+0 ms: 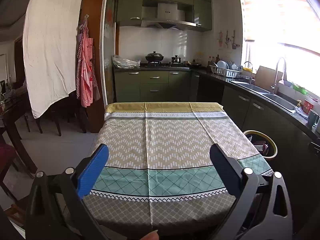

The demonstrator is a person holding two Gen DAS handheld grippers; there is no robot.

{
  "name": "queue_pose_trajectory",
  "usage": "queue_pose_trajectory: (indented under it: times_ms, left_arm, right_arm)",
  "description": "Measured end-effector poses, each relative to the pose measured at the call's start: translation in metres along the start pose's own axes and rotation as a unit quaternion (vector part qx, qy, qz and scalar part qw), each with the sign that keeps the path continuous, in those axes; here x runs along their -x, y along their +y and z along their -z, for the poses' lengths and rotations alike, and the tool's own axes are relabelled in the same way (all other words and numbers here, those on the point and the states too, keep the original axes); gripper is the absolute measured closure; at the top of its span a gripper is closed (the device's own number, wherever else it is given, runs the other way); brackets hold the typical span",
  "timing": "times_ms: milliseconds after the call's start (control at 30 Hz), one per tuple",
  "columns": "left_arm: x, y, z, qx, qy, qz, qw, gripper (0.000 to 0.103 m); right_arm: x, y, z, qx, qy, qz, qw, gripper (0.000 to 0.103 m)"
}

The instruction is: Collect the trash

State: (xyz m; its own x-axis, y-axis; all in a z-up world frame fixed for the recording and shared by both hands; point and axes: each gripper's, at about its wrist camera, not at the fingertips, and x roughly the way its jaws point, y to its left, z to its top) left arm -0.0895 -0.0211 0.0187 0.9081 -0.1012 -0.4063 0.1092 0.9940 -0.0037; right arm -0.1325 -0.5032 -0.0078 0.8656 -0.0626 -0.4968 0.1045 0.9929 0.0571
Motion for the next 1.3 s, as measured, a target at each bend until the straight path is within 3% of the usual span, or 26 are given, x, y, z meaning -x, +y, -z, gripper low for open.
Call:
queue_pose_trajectory:
  times_ms: [233, 1300]
  left_arm:
    - [0.018, 0.006, -0.001, -0.004, -0.013, -0.009, 0.9999, 0.007]
    - [0.016, 0.005, -0.002, -0.009, -0.006, -0.014, 0.9998, 0.007]
  right_arm:
    - [0.005, -0.002, 0.005, -0.001, -0.002, 0.005, 1.000, 0.005]
    - [-0.008, -0.006, 0.003, -0.003, -0.002, -0.015, 1.000, 0.005]
